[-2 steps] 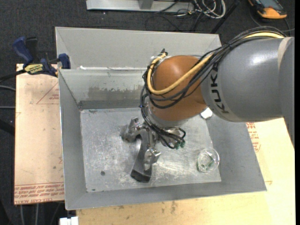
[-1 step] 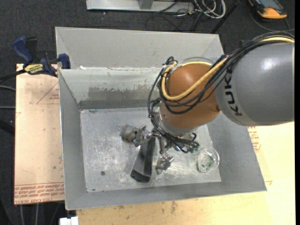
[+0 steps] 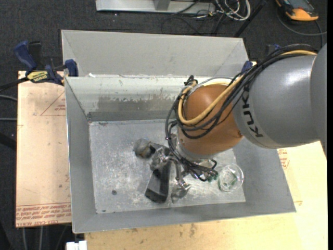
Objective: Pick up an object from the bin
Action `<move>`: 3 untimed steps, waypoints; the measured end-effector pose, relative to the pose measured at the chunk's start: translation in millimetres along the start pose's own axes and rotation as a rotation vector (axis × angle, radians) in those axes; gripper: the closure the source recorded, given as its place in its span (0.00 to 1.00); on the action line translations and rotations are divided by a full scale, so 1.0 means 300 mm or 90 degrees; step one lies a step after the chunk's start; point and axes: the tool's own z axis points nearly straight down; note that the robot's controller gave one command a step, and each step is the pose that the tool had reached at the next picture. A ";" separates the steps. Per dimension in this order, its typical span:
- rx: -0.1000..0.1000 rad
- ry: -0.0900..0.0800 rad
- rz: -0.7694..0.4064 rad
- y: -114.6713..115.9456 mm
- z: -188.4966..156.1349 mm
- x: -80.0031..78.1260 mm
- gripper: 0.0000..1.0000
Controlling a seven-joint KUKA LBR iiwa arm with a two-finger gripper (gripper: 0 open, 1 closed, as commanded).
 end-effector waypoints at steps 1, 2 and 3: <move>0.012 -0.038 -0.040 0.037 0.103 -0.036 1.00; 0.012 -0.038 -0.039 0.037 0.103 -0.036 1.00; 0.009 -0.038 -0.038 0.035 0.097 -0.032 1.00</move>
Offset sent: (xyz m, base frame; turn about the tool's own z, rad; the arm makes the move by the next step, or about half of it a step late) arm 0.0000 0.0000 0.0000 0.0000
